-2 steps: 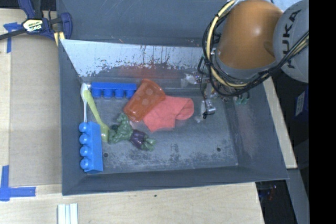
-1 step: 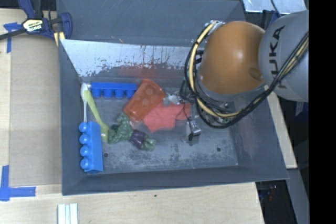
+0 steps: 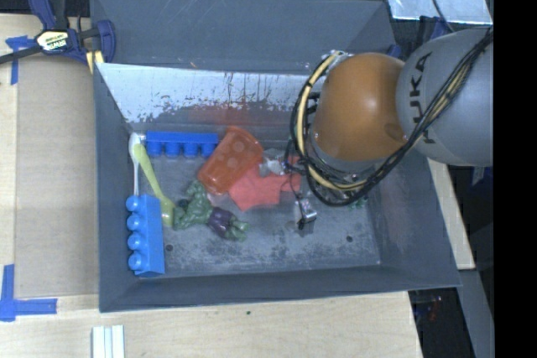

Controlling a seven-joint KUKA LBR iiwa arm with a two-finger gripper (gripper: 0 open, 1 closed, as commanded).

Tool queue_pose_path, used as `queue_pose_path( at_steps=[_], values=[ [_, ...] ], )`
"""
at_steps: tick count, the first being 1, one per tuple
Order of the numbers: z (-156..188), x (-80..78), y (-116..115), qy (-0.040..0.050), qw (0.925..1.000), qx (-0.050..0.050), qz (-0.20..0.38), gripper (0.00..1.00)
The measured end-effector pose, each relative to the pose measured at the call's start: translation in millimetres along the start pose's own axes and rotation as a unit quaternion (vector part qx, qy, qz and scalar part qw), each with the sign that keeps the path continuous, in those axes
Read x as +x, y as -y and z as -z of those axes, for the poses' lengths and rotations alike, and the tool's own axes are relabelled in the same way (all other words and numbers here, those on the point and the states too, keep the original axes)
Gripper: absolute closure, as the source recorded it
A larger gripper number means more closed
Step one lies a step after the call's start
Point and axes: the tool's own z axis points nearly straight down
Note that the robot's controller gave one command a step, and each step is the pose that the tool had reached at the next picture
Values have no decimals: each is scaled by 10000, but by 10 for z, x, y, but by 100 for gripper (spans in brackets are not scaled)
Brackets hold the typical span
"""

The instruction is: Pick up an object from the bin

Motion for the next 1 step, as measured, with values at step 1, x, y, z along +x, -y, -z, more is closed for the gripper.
queue_pose_path(
  at_steps=[1],
  values=[
    [-391, 23, 119, -52, 10000, -9, -80, 0]
  ],
)
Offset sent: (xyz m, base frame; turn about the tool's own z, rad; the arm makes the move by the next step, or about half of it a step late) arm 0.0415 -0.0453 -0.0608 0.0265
